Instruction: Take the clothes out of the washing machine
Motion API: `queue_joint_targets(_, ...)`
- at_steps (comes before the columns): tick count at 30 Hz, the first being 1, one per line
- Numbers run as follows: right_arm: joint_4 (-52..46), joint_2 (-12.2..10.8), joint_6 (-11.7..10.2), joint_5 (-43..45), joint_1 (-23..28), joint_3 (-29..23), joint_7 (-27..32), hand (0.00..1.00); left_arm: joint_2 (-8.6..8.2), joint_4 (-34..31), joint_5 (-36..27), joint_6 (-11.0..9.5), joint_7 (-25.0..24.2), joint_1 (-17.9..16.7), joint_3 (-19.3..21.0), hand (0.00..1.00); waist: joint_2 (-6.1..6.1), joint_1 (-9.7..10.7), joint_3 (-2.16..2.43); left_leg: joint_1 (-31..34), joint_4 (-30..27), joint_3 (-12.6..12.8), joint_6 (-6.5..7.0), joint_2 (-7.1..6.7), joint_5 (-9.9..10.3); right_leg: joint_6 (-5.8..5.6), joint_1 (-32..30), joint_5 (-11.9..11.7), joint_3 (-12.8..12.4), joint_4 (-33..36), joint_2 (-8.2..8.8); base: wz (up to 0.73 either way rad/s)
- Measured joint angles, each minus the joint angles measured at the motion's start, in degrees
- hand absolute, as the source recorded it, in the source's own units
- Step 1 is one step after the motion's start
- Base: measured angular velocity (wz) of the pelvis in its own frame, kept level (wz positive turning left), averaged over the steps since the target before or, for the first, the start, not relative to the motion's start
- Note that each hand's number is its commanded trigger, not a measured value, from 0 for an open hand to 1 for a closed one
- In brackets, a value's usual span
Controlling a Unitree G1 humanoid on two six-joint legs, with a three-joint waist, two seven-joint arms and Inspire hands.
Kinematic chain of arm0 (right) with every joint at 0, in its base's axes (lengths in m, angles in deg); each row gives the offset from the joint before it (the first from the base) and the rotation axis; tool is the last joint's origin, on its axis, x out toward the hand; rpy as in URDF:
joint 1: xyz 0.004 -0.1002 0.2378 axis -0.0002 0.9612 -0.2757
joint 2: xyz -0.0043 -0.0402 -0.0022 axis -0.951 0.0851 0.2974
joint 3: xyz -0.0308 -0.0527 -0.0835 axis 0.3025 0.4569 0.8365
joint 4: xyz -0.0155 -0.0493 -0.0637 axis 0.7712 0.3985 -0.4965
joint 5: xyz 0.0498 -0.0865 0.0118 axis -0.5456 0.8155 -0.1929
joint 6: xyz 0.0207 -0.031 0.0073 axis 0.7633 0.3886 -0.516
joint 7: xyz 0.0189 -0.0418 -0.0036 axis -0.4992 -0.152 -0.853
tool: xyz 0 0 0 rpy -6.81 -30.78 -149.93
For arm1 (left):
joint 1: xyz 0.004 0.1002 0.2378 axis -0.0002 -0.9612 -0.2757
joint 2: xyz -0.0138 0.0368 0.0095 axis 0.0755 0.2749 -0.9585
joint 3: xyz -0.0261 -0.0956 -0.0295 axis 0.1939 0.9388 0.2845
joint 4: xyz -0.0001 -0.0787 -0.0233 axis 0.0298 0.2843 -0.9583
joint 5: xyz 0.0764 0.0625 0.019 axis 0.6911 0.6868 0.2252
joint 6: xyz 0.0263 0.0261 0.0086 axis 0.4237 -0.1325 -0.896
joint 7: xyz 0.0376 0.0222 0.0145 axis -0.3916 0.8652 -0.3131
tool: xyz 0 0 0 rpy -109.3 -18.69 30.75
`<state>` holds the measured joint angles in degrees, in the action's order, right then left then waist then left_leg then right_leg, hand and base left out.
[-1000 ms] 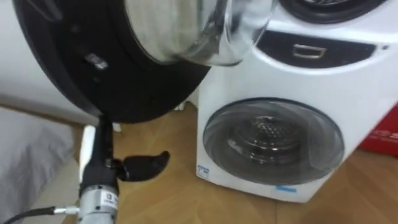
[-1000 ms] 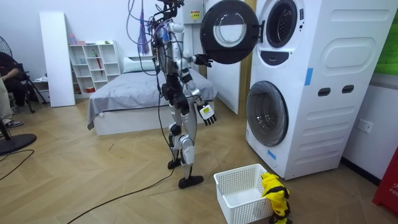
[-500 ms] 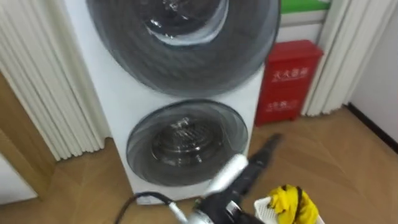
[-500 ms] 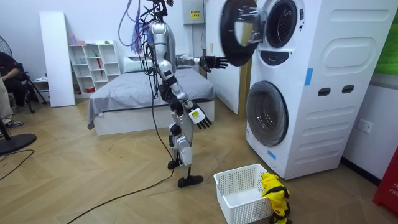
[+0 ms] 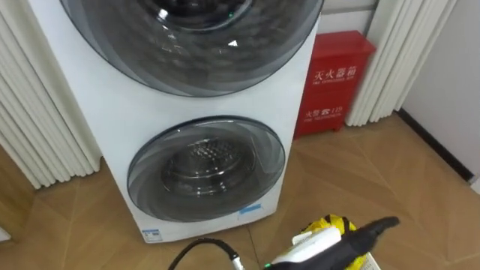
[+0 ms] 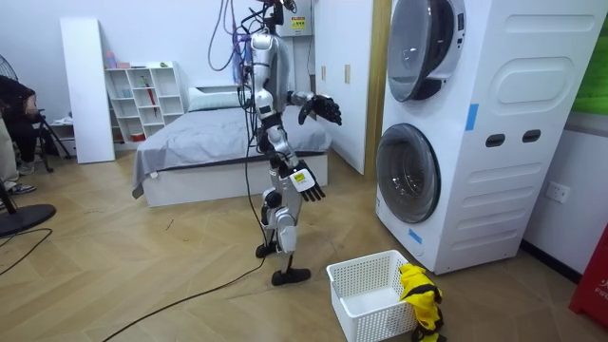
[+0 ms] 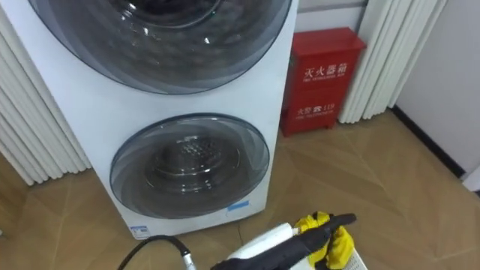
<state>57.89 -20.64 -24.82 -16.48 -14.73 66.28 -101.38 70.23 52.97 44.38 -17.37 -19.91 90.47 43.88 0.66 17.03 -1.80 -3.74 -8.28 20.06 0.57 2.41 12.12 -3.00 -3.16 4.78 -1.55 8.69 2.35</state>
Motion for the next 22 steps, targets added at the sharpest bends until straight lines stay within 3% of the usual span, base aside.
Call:
queue_joint_targets(3,-0.70,0.10,0.02,-0.19,-0.38,0.58,-0.67,0.00,-0.02,4.20,-0.02,-0.04,-0.16,2.26,-1.12,0.00,-0.18,0.29,0.11,-0.24,-0.03,0.00,-0.13,0.00,0.25,0.05,-0.14,0.37,0.03,0.00,-0.11,-0.13)
queue_joint_targets(7,-0.93,0.02,0.27,-0.94,-0.22,1.66,-1.27,0.00,0.24,9.78,0.12,-0.30,0.98,1.84,-0.65,0.00,-0.47,-0.23,0.22,-1.05,-0.04,-0.49,-0.13,0.02,0.24,0.20,0.24,0.49,0.46,0.07,-0.27,-0.21)
queue_joint_targets(9,-0.97,0.03,0.36,-1.47,0.35,1.50,-1.06,0.00,0.57,15.89,1.74,-0.44,3.27,0.74,1.42,0.00,-0.69,-1.04,0.35,-1.16,-0.04,-1.43,-0.13,0.02,0.24,0.20,0.23,0.50,0.43,0.06,-0.44,-0.21)
queue_joint_targets(11,-0.54,0.06,0.38,-1.85,1.47,0.96,-0.99,0.00,0.76,22.83,4.90,-2.16,6.50,-1.54,5.39,0.00,-0.57,-2.75,0.31,-2.01,-0.02,-1.63,-0.13,0.17,0.24,0.22,0.75,0.49,0.86,0.03,-0.69,-0.21)
queue_joint_targets(13,-0.65,-0.05,0.41,-2.89,3.34,-1.30,-0.95,0.00,0.73,31.26,7.29,-3.25,10.17,-4.67,11.51,0.00,-0.60,-3.98,0.45,-2.47,-0.02,-3.04,-0.13,0.28,0.24,0.55,1.22,0.70,2.79,0.09,-0.67,-0.02)
queue_joint_targets(15,-0.05,-0.02,0.41,-3.90,4.93,-5.11,-0.52,0.00,1.36,42.26,10.23,-3.65,15.68,-8.62,23.64,0.00,-0.57,-6.64,0.65,-2.55,0.01,-3.22,-0.14,0.43,0.25,0.99,1.25,0.96,3.57,0.04,-0.76,0.00)
queue_joint_targets(16,0.35,-0.02,0.42,-4.06,5.38,-5.69,-0.39,0.00,1.67,44.52,10.42,-3.68,17.13,-9.69,26.54,0.00,-0.49,-7.24,0.78,-2.72,0.02,-3.22,-0.20,0.51,0.28,1.03,1.32,0.99,3.62,0.04,-0.85,0.00)
queue_joint_targets(17,1.46,-0.05,0.52,-4.00,5.98,-7.39,-0.34,0.00,2.88,49.51,11.31,-3.75,20.51,-11.91,32.74,0.00,-0.18,-8.53,1.09,-2.96,0.01,-3.31,-0.53,0.84,0.47,1.18,1.67,1.08,3.77,0.00,-1.17,0.08)
queue_joint_targets(18,2.67,-0.13,1.02,-3.91,6.31,-8.86,-0.39,0.00,4.54,53.80,11.34,-3.76,23.73,-13.56,38.01,0.00,0.04,-9.45,1.78,-3.22,0.01,-3.84,-0.97,1.19,0.74,1.51,2.11,1.29,4.35,-0.05,-1.42,0.18)
queue_joint_targets(19,4.15,-0.12,1.72,-4.06,6.33,-10.09,-0.43,0.00,6.20,59.31,11.63,-3.68,26.91,-14.73,41.83,0.00,0.13,-10.76,1.83,-4.09,0.07,-4.09,-1.04,1.48,0.78,1.54,3.11,1.31,5.47,-0.11,-1.55,0.21)
queue_joint_targets(21,5.10,0.00,2.47,-3.98,6.74,-12.08,-0.41,0.00,8.07,64.97,15.10,-2.55,30.66,-16.62,46.24,0.00,0.37,-12.16,2.05,-5.59,0.11,-4.41,-1.72,1.94,1.21,1.54,4.59,1.31,7.06,-0.21,-1.78,0.13)
queue_joint_targets(22,5.61,0.08,2.45,-4.09,6.80,-12.41,-0.42,0.00,8.22,66.21,16.23,-1.94,31.57,-17.60,47.21,0.00,-0.04,-12.62,1.77,-6.06,0.19,-4.47,-1.77,1.96,1.23,1.55,5.21,1.32,7.25,-0.32,-1.77,0.07)
